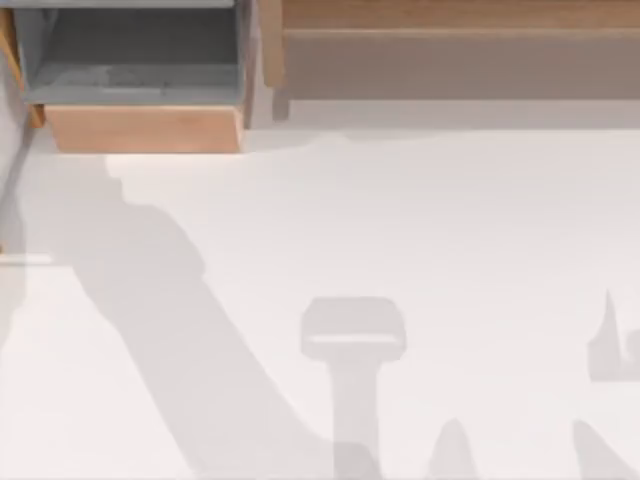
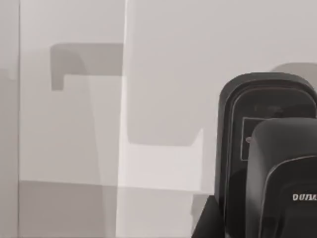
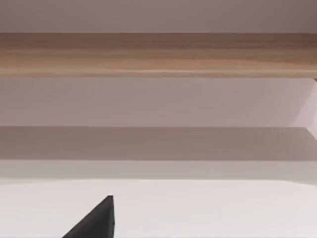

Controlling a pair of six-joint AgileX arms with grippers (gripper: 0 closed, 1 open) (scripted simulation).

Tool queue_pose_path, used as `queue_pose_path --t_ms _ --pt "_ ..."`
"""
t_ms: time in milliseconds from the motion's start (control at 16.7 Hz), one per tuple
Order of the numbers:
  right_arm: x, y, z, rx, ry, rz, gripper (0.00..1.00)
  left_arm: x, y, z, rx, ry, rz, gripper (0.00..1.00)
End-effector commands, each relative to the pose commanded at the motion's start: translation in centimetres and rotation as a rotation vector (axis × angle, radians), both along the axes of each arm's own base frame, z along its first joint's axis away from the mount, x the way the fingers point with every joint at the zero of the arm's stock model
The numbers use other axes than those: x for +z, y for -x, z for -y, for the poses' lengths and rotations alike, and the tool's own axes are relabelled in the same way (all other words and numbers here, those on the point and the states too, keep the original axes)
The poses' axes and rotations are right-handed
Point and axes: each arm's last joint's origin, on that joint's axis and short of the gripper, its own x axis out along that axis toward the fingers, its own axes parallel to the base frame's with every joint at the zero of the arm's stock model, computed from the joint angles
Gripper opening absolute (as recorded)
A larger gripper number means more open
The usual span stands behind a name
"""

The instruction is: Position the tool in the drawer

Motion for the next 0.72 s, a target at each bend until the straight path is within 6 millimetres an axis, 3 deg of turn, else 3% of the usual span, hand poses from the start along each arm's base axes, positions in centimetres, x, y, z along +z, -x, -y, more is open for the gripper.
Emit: queue_pose_path --t_ms 180,720 --pt "0.0 0.0 0.0 0.000 0.000 0.000 1.00 -1.9 0.2 -0.1 -0.041 0.020 -0.076 0.00" --pt "0.0 0.0 0.0 0.000 0.000 0.000 1.00 -2.7 0.0 0.0 -0.042 0.018 -0.073 0.00"
